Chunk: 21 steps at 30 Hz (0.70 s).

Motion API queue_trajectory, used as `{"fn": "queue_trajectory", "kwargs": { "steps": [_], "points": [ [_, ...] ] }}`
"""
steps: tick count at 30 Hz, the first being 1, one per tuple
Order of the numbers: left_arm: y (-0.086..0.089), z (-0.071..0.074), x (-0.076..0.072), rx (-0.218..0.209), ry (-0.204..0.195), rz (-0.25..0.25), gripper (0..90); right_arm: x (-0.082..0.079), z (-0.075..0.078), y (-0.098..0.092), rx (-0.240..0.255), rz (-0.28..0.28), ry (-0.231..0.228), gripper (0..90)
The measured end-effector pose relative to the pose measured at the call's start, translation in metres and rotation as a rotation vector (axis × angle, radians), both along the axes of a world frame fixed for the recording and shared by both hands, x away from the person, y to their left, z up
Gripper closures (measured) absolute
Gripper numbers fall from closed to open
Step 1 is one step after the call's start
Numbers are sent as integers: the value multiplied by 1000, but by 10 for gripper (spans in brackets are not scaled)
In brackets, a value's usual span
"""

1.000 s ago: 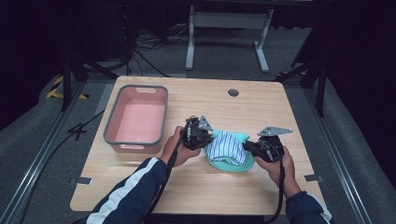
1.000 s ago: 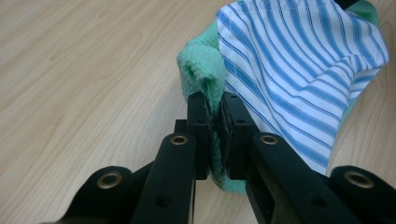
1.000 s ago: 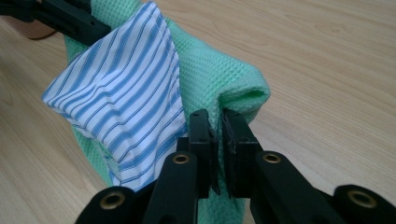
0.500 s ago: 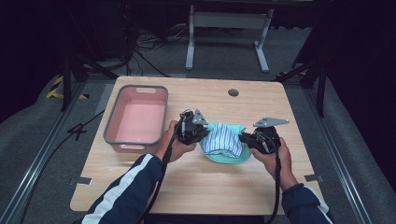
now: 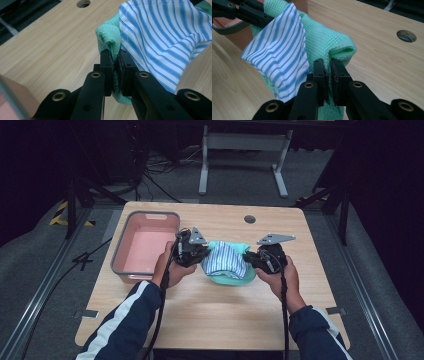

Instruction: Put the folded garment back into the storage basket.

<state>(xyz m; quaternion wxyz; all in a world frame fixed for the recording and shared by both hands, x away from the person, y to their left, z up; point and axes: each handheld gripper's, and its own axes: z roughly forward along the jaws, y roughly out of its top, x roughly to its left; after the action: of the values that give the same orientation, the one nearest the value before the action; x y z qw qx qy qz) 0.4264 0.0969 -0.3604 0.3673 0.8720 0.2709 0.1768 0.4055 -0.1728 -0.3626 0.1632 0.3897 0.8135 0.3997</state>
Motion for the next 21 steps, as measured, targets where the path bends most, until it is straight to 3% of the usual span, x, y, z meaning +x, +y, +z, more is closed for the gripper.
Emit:
{"fn": "queue_trajectory", "kwargs": {
  "steps": [8, 21],
  "points": [
    [20, 8, -2, -25, -9, 28, 837, 4, 11, 26, -9, 36, -18, 831],
    [56, 19, -5, -23, -26, 78, 837, 13, 23, 60, -10, 78, -31, 831]
  ]
}}
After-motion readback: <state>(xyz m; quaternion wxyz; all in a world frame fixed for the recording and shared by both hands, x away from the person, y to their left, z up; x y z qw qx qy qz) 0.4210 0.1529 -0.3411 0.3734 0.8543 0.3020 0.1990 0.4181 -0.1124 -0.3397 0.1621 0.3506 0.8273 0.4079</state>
